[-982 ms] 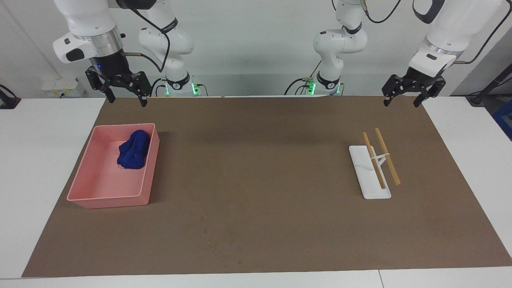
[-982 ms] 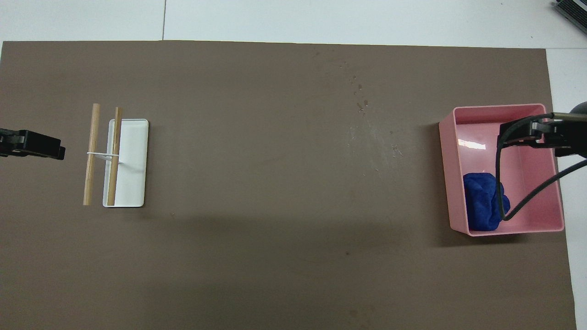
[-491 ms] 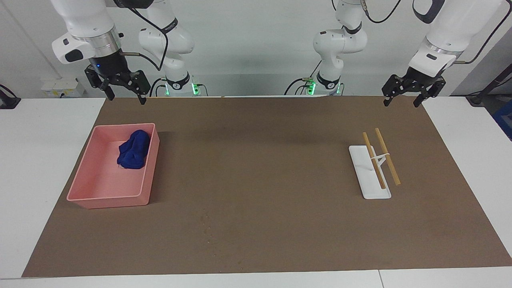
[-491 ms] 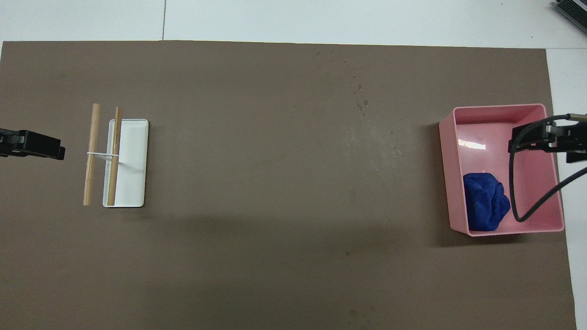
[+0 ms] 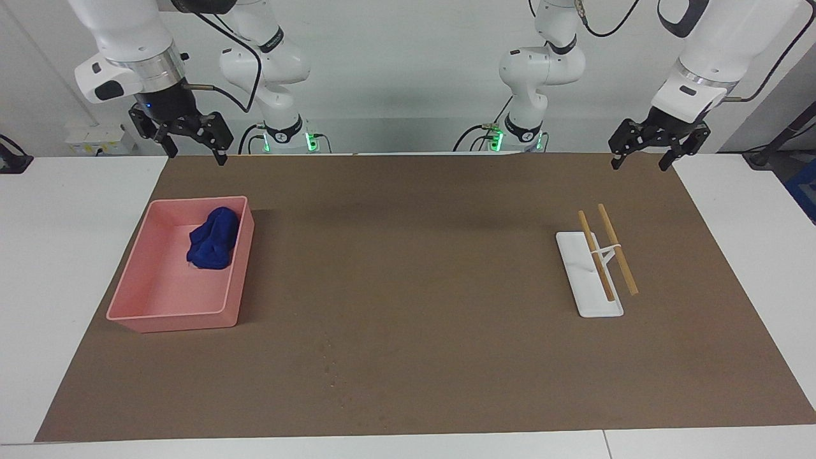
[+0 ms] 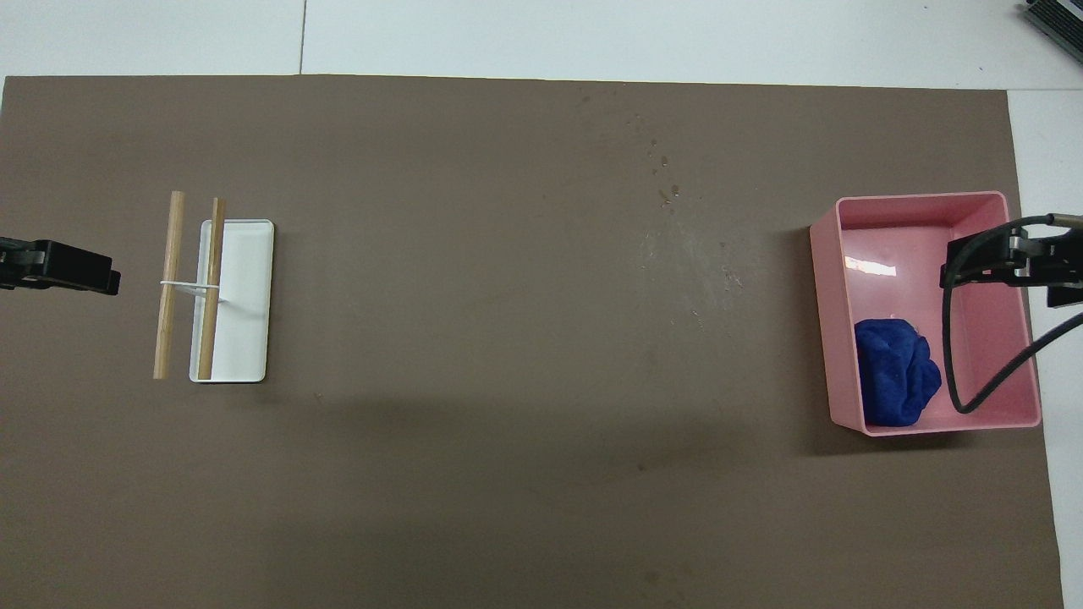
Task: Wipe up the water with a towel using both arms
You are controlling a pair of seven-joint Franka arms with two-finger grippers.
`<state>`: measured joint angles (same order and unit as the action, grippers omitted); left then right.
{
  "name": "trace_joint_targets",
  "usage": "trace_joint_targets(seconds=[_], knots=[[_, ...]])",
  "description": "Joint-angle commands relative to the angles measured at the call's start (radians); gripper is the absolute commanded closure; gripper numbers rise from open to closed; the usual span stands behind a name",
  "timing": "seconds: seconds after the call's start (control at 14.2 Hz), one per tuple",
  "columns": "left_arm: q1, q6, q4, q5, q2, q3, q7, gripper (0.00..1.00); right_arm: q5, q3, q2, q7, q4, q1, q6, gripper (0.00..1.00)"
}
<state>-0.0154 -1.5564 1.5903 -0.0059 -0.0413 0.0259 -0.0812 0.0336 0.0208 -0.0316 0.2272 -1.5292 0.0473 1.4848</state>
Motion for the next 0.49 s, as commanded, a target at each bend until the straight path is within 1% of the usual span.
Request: trace_joint_targets(seconds=[0.0,0.21,0.42], knots=[[-0.008,0.009,0.02,0.018,-0.022,-0.006,-0.009,0.0,-0.001,-0.042,0.007,-0.045,0.0,-0.043,-0.008,0.0],[-0.02,0.03,0.016,0.018,-0.022,-0.004,-0.006,0.0,-0.043,-0.042,0.012,-0.043,-0.003,-0.035,0.017,0.0],[-0.017,0.123,-0.024,0.011,-0.02,-0.007,-0.006,0.0,-0.044,-0.042,0.007,-0.045,-0.012,-0.034,0.017,0.0]])
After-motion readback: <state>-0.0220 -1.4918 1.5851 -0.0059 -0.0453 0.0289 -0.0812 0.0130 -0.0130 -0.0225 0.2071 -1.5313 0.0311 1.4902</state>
